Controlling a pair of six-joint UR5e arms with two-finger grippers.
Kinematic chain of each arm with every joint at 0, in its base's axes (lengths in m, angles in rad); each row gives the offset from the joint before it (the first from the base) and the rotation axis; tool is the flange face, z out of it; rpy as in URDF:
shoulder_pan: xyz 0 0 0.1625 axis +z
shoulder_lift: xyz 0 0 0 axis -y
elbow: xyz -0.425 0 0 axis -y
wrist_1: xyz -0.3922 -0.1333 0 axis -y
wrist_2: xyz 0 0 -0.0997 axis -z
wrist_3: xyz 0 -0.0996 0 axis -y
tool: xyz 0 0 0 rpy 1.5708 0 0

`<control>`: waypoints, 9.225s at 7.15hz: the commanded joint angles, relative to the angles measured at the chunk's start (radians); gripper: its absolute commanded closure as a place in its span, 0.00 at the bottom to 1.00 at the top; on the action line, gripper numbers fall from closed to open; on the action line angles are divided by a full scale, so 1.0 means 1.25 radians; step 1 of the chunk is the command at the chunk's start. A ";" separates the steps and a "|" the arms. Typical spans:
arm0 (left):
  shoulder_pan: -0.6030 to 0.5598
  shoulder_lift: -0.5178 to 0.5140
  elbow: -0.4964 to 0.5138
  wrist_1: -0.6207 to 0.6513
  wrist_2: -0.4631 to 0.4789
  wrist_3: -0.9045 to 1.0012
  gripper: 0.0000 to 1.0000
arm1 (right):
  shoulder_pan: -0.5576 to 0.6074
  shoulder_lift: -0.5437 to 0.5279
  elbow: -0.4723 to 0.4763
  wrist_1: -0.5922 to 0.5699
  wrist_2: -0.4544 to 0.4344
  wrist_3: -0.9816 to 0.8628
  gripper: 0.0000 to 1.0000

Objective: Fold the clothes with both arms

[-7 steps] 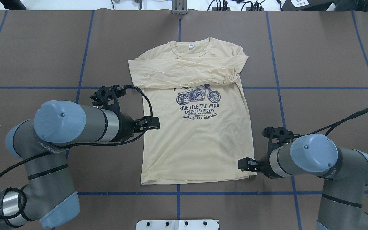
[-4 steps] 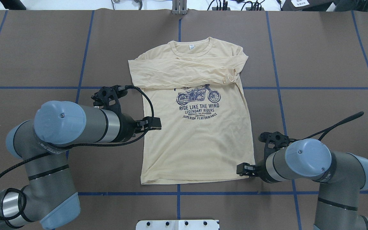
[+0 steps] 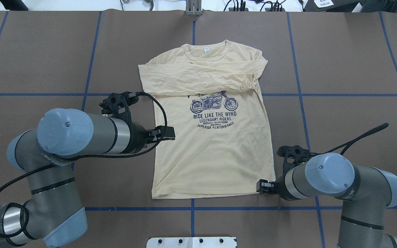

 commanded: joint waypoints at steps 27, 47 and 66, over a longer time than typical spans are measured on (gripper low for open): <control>0.002 0.000 0.001 0.004 0.002 0.001 0.00 | 0.036 0.010 -0.013 0.000 0.009 -0.001 0.45; 0.209 0.025 0.004 0.183 0.102 -0.145 0.11 | 0.077 0.012 0.024 0.001 0.053 -0.001 1.00; 0.202 -0.003 0.052 0.175 0.123 -0.136 0.50 | 0.127 0.010 0.034 0.001 0.092 -0.001 1.00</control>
